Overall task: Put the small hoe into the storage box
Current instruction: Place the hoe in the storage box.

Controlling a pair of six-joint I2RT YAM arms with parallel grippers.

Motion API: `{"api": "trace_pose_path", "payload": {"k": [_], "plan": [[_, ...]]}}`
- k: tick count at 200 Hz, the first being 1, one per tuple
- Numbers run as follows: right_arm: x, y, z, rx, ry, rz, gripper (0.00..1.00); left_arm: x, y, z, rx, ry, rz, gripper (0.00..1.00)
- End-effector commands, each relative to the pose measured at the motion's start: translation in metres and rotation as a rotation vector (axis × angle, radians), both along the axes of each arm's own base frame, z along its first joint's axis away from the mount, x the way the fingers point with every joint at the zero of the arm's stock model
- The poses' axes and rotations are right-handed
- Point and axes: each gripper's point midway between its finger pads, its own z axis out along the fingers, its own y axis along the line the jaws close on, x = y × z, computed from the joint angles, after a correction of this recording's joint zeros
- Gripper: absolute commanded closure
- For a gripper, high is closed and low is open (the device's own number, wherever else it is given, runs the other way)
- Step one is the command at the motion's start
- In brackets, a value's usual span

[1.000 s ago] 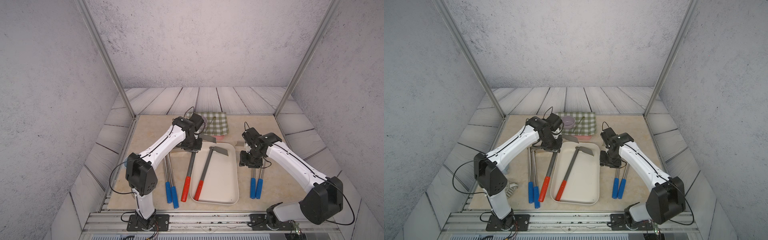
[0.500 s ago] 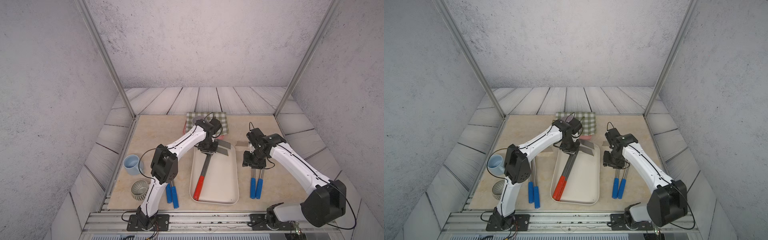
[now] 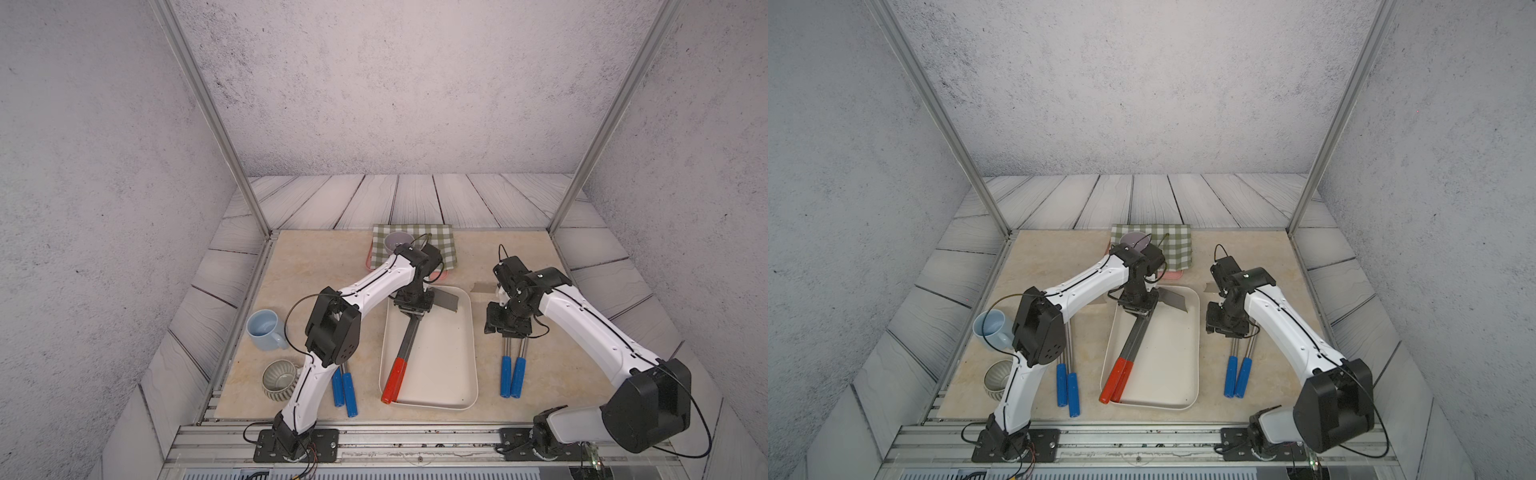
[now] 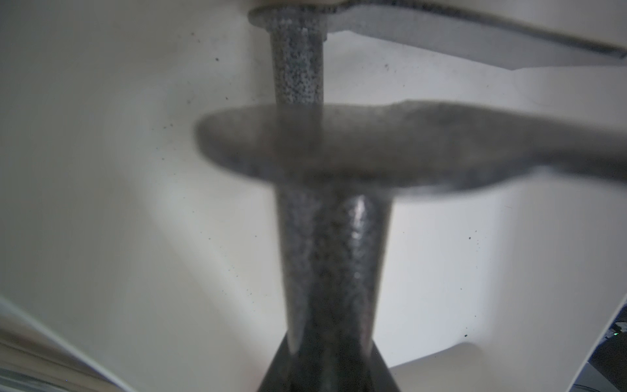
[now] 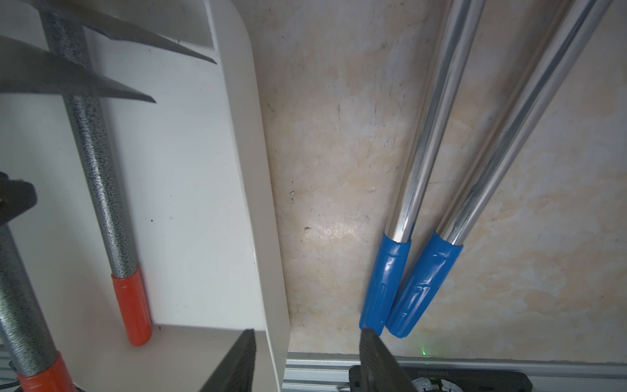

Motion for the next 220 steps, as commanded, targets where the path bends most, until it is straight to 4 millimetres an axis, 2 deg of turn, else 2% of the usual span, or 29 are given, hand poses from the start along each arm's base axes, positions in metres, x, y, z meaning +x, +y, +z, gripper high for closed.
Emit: {"api": "trace_pose_path", "payload": {"k": [1,100,170,220], "plan": [[-0.006,-0.002,-0.005,-0.004,0.03,0.002,0.48,-0.002,-0.005,0.015,-0.045,-0.012,-0.001,1.0],[-0.009,-0.002,-0.011,-0.003,0.039,0.002,0.48,0.014,-0.012,-0.003,-0.023,-0.025,0.019,1.0],[-0.009,-0.002,-0.013,0.0,0.044,0.003,0.48,0.014,-0.012,-0.025,0.006,0.012,0.004,1.0],[-0.009,-0.002,-0.015,-0.001,0.047,0.002,0.48,0.016,-0.017,-0.028,-0.01,0.016,0.012,1.0]]}}
